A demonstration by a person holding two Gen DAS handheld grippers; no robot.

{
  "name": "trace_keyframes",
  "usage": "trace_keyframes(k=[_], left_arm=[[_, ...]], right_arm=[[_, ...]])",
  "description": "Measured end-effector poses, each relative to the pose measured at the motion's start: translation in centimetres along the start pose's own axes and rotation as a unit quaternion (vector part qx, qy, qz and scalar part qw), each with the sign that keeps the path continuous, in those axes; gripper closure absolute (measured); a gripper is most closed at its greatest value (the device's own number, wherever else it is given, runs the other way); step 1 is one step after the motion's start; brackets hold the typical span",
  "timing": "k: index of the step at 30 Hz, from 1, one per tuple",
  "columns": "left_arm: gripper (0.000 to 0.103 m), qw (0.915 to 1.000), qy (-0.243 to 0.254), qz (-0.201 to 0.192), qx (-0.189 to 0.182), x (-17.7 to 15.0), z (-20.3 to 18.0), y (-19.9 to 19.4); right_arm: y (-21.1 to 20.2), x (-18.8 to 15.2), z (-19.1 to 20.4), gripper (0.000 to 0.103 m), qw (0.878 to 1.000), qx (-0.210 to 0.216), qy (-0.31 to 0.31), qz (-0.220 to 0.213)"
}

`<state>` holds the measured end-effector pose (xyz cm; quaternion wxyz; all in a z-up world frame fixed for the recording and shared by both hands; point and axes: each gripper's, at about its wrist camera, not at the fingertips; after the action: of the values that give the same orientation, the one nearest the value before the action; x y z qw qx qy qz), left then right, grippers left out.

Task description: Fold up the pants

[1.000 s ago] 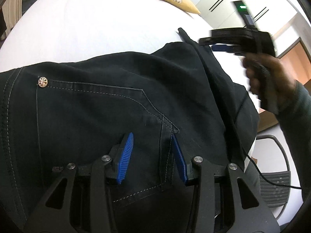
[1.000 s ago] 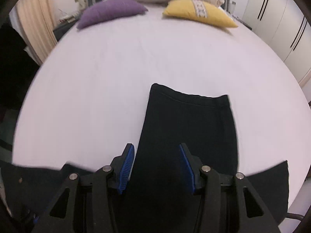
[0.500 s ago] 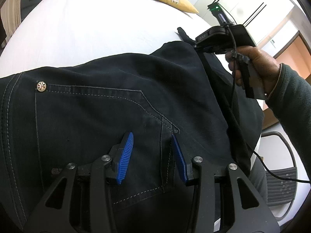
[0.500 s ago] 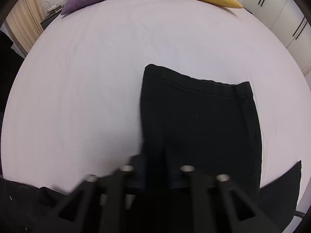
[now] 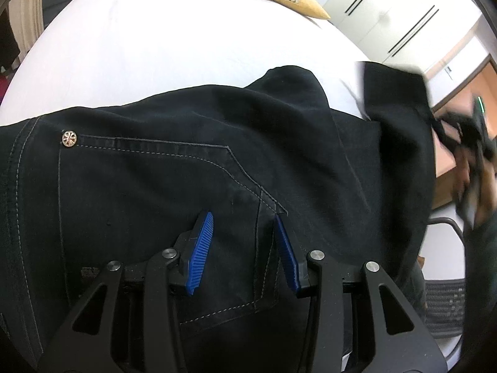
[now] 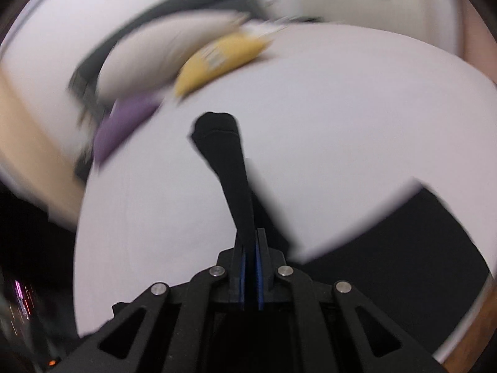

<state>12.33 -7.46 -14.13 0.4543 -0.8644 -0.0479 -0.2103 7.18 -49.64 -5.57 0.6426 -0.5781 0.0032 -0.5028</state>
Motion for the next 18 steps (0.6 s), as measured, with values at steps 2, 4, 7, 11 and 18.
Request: trace_keyframes(k=[2, 4, 7, 11, 18], left_arm=[[0.062, 1.0000, -0.008, -0.002, 0.001, 0.1, 0.0, 0.1], [0.061, 0.9999, -0.007, 0.001, 0.010, 0.4, -0.3, 0.3], [0.058, 0.9997, 0.000, 0.008, 0.025, 0.6, -1.1, 0.6], [0.056, 0.9989, 0.005, 0.014, 0.045, 0.8, -1.8, 1.1], [0.048, 0.9976, 0.019, 0.018, 0.063, 0.9, -3.5, 2.1]], right_arm=[[-0.9, -2.1, -7.0, 0.097, 0.995, -0.008, 0.098, -0.003], [-0.3, -4.6, -11.6, 0.097, 0.985, 0.000, 0.171, 0.016], [0.6, -7.3, -14.9, 0.097, 0.972, 0.046, 0.231, 0.030], [1.2, -8.0, -16.5, 0.096, 0.959, 0.096, 0.264, 0.038], [1.7, -6.5, -20.6, 0.092, 0.941, 0.126, 0.313, 0.028]])
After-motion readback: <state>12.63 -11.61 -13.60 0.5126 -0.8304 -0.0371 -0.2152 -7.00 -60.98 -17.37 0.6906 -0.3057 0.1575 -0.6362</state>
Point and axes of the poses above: each gripper's, at about its wrist camera, not at the fingertips, and y roughly the way its jaws point, z to its left, x to its top, and after that the axes turned 7 degrees about -x, right-handed
